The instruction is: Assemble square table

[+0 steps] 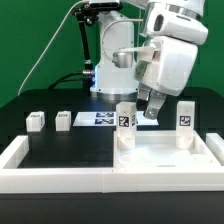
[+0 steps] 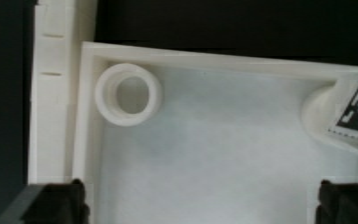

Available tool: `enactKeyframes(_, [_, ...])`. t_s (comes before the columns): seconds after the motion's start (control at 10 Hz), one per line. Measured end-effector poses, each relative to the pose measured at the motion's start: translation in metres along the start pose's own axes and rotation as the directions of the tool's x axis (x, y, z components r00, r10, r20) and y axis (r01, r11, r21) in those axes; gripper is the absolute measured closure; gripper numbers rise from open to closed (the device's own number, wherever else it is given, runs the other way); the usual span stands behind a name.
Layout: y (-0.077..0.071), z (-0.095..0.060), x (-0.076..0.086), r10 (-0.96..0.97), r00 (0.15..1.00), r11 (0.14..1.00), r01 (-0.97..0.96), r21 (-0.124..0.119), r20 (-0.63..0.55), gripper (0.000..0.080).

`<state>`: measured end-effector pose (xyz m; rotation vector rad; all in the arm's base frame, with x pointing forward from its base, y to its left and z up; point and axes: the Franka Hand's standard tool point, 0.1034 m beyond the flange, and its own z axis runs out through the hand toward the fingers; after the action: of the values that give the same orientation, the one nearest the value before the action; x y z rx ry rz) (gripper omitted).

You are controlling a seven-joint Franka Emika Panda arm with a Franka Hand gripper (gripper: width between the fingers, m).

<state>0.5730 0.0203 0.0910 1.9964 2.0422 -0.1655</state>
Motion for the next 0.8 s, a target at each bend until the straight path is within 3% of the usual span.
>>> enactKeyframes(0.2, [-0.014, 0.004, -0.02, 0.199, 0.979, 0.979, -0.201, 0.04, 0.041, 0.015])
enactKeyframes(0.4, [-0.024, -0.004, -0.052, 0.329, 0.939, 0.938, -0.337, 0.077, 0.097, 0.015])
enactKeyframes(0.5, [-0.021, -0.007, -0.074, 0.39, 0.914, 0.913, -0.399, 0.083, 0.11, 0.015])
enactKeyframes(0.7, [-0.021, -0.008, -0.093, 0.499, 0.859, 0.856, -0.509, 0.089, 0.11, 0.015])
enactKeyframes(0.8, [-0.02, -0.01, -0.096, 0.582, 0.806, 0.803, -0.59, 0.081, 0.106, 0.015])
